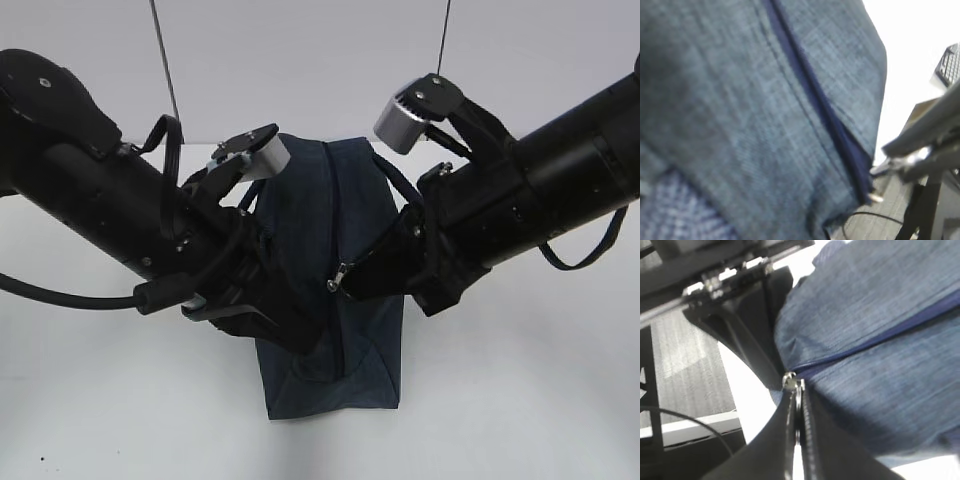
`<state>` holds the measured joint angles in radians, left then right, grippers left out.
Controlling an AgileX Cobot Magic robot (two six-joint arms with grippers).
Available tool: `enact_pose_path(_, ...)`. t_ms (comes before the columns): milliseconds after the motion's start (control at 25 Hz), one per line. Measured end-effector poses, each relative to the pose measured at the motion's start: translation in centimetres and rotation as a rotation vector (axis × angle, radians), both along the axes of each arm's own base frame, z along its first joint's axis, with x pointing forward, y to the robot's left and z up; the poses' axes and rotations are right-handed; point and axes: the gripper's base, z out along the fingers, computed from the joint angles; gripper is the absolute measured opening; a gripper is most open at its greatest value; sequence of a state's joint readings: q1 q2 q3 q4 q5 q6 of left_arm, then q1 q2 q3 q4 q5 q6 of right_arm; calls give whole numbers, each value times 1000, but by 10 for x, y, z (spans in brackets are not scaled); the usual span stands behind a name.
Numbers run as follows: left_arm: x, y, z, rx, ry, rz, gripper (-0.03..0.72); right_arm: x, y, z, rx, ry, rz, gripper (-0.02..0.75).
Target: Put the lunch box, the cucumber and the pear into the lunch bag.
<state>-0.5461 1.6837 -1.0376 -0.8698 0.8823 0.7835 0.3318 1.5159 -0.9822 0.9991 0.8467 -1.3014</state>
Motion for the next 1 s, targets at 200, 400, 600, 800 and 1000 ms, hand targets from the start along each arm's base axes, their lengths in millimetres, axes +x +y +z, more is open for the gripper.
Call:
enact_pose_path(200,-2,3,-4,46,0,-39,-16,12,2,20,45,-83,-60,6)
enact_pose_path(400,-2,3,-4,50,0,-41,-17,18,2,26,51,-128,-103,6)
enact_pose_path(600,-3,4,-4,54,9,-52,-17,29,4,16,40,-109,-127,6)
enact_pose_path(800,-4,6,-5,75,5,-72,-17,50,9,6,26,-107,-151,6)
enact_pose_path(1000,-4,6,-5,84,5,-82,-18,73,15,9,34,-149,-178,6)
